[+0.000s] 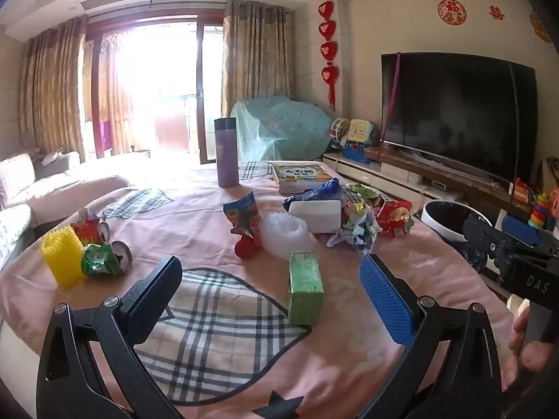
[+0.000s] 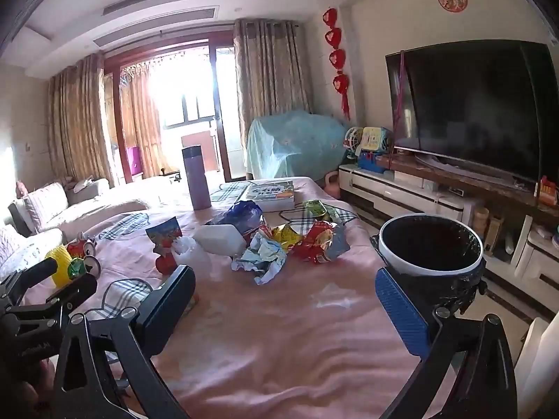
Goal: Collect trash
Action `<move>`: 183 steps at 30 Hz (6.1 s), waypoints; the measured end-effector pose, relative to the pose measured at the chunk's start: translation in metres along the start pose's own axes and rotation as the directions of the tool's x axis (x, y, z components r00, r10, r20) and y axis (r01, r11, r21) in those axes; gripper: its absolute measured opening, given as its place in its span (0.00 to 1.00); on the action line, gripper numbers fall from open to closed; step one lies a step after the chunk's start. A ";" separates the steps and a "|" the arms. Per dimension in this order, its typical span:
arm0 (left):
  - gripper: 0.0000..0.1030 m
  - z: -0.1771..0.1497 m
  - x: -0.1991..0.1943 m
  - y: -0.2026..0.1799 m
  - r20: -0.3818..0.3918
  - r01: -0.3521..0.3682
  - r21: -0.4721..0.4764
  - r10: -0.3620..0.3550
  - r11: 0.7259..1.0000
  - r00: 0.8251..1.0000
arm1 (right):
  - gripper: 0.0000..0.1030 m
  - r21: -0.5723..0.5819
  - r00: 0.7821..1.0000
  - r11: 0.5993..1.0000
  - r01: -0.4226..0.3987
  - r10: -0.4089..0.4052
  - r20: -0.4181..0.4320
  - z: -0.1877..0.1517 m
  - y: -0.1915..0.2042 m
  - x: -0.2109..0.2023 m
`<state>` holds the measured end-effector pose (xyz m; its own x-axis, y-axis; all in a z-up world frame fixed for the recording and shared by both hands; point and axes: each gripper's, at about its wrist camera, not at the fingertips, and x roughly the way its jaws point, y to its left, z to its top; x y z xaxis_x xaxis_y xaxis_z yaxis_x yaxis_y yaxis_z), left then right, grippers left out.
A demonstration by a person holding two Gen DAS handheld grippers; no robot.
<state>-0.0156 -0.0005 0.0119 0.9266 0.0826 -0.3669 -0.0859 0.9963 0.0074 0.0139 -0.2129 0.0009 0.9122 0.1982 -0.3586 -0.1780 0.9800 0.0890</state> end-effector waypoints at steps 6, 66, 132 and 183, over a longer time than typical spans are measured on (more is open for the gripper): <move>1.00 0.000 -0.001 -0.004 0.006 -0.005 0.003 0.005 1.000 1.000 | 1.00 -0.010 1.000 1.000 0.004 -0.004 -0.013 -0.001 0.001 0.001; 1.00 -0.010 0.006 -0.001 -0.023 0.016 0.009 -0.016 1.000 1.000 | 1.00 -0.026 1.000 1.000 -0.002 0.002 -0.022 -0.010 0.006 0.006; 0.28 0.014 0.147 -0.160 -0.339 0.470 0.065 -0.423 0.881 0.840 | 0.11 0.262 0.974 0.964 0.050 0.010 -0.226 0.016 -0.168 0.092; 0.72 0.037 0.192 -0.213 -0.405 0.525 -0.026 -0.489 0.851 0.773 | 0.85 0.350 0.971 0.927 0.135 -0.053 -0.234 0.025 -0.233 0.105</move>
<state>0.1947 -0.1958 -0.0254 0.6097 -0.4331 -0.6639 0.4037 0.8904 -0.2101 0.1609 -0.4212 -0.0340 0.8085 0.1447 -0.5704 0.0869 0.9293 0.3590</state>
